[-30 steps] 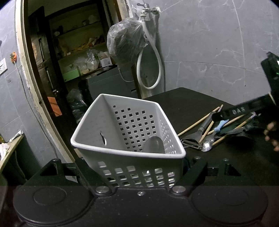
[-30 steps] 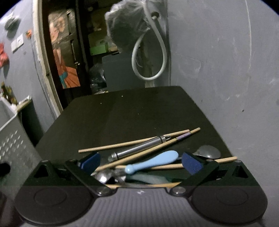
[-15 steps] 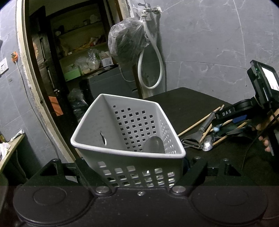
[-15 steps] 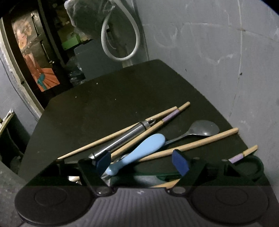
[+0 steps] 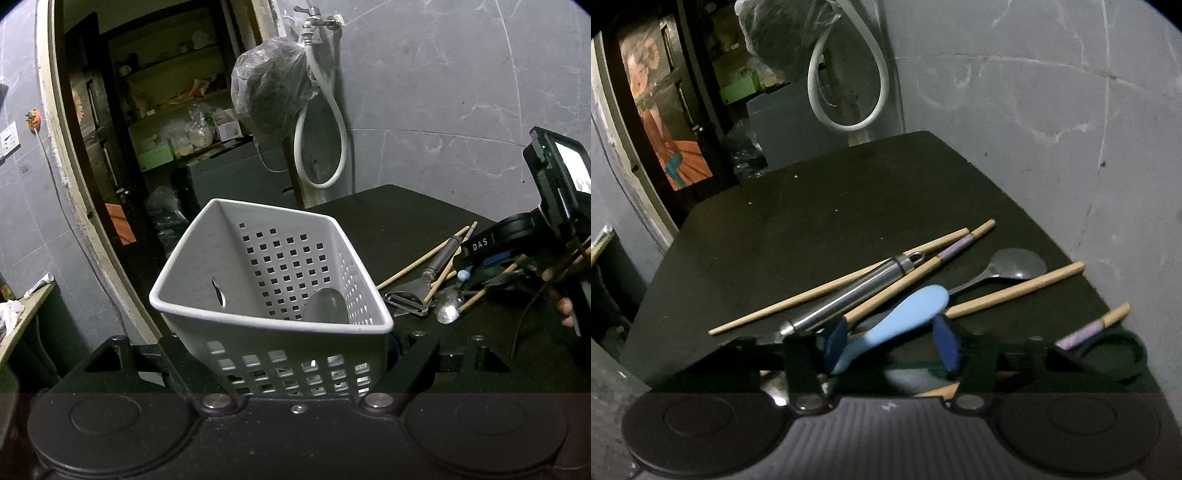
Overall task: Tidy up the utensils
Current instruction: 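Close the right gripper on the blue-handled spatula and lift it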
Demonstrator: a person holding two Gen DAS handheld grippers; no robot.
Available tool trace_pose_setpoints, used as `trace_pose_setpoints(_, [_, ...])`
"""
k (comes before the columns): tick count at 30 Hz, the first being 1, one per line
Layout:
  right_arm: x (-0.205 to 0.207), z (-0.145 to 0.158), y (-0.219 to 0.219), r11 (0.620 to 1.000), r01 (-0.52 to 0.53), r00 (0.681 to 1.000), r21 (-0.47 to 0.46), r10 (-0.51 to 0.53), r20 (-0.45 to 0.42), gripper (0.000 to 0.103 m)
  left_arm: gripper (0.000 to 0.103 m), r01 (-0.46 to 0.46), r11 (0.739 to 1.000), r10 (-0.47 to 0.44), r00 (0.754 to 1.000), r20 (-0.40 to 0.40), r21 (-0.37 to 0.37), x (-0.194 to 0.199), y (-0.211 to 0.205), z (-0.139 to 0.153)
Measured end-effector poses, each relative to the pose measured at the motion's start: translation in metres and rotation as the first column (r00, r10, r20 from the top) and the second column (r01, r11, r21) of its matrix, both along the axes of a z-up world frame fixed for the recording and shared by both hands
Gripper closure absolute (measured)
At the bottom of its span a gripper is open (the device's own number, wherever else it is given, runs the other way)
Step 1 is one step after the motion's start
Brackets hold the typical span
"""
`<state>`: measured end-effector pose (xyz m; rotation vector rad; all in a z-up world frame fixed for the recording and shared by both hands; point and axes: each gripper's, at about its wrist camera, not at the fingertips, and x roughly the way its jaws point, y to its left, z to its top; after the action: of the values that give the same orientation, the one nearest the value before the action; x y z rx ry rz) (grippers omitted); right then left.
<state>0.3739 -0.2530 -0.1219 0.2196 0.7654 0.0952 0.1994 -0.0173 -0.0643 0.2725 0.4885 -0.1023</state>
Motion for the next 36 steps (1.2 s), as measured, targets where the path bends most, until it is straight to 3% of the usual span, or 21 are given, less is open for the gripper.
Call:
trace_pose_setpoints(5, [0.003, -0.001, -0.001, 0.998, 0.005, 1.0, 0.064, -0.004, -0.017, 0.075, 0.02, -0.002, 1.0, 0.002, 1.0, 0.0, 0.001, 0.0, 0.0, 0.0])
trace_pose_setpoints(14, [0.018, -0.005, -0.014, 0.969, 0.092, 0.991, 0.231, -0.066, -0.115, 0.088, 0.02, -0.003, 1.0, 0.003, 1.0, 0.002, 0.003, 0.001, -0.001, 0.0])
trace_pose_setpoints(17, [0.03, -0.001, -0.01, 0.979, 0.082, 0.987, 0.189, -0.054, -0.152, 0.089, 0.02, -0.003, 1.0, 0.003, 1.0, 0.003, 0.003, 0.001, 0.0, 0.0])
trace_pose_setpoints(20, [0.034, 0.003, 0.005, 0.997, 0.031, 0.99, 0.072, -0.02, -0.141, 0.088, 0.02, -0.004, 1.0, 0.004, 1.0, 0.007, 0.002, 0.0, 0.0, -0.001])
trace_pose_setpoints(24, [0.037, 0.005, 0.02, 1.0, -0.011, 0.99, -0.005, 0.01, -0.139, 0.081, 0.02, -0.004, 1.0, 0.004, 1.0, 0.01, 0.003, -0.002, -0.002, -0.002])
trace_pose_setpoints(28, [0.039, 0.006, 0.027, 0.999, -0.026, 0.988, -0.023, 0.022, -0.156, 0.079, 0.02, -0.007, 1.0, 0.007, 1.0, 0.014, 0.003, -0.004, -0.004, -0.003])
trace_pose_setpoints(32, [0.038, 0.007, 0.027, 1.0, -0.018, 0.987, 0.017, 0.021, -0.159, 0.091, 0.02, -0.007, 1.0, 0.007, 1.0, 0.017, 0.001, -0.004, -0.003, -0.003])
trace_pose_setpoints(36, [0.037, 0.006, 0.018, 0.997, 0.006, 0.986, 0.077, 0.007, -0.165, 0.094, 0.02, -0.004, 1.0, 0.004, 1.0, 0.018, 0.002, -0.004, -0.003, -0.003])
